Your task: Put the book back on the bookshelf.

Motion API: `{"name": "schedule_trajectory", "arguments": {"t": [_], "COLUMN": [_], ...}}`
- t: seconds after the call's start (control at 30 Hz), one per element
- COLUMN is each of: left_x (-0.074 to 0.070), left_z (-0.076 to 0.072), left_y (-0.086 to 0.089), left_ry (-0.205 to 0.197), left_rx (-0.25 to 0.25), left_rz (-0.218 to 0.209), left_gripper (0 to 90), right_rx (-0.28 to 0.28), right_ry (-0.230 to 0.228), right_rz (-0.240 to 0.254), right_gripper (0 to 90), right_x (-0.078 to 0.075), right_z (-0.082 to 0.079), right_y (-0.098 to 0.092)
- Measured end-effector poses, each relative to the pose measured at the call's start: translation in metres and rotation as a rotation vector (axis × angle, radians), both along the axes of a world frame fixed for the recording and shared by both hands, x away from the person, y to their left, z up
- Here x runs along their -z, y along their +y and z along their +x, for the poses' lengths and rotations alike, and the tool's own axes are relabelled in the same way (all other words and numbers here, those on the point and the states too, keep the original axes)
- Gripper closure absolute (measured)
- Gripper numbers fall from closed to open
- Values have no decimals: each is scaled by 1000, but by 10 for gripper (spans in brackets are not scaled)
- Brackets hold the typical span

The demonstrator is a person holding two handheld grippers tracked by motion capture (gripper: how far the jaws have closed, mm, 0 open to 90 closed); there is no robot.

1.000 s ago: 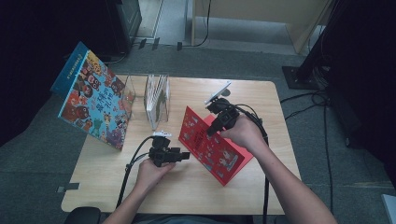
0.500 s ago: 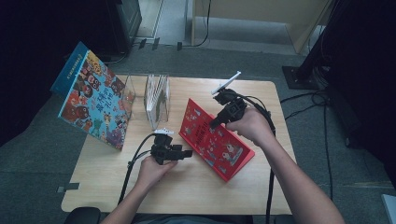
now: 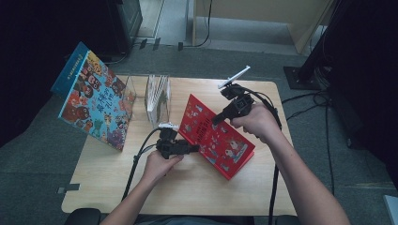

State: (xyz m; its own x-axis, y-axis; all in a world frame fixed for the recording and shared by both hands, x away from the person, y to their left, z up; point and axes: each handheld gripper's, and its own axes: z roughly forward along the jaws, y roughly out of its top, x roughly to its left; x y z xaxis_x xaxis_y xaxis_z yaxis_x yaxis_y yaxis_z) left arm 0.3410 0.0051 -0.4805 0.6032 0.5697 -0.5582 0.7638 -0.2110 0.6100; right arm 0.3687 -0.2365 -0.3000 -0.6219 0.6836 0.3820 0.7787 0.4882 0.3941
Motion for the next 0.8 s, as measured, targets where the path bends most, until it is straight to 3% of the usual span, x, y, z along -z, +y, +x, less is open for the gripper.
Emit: {"name": "schedule_trajectory", "arguments": {"t": [0.13,0.27,0.37,0.47,0.53,0.63,0.7,0.8], "left_x": [-4,-6,-13,-21,-28,-35,-40,-48], "left_z": [1,6,5,6,6,6,5,6], "left_y": [0,4,5,11,13,20,26,37], "left_ry": [23,72,20,-4,-44,-67,-104,-132], "left_rx": [-10,6,6,-12,-16,-21,-16,12], "left_rz": [-26,-104,-98,-163,-146,-173,-181,-202], "left_gripper": [272,241,237,214,200,199,210,288], "right_rx": [-14,-54,-69,-68,-79,-101,-115,-136], "right_ry": [-1,-10,-28,-52,-62,-72,-69,-77], "right_rz": [15,66,100,170,194,238,277,299], "right_gripper": [885,874,872,866,866,867,869,892], "right_x": [-2,-4,-5,-6,-4,2,8,23], "right_z": [-3,-7,-12,-16,-19,-22,-24,-25], "right_y": [-2,-6,-11,-21,-26,-32,-37,-44]}}
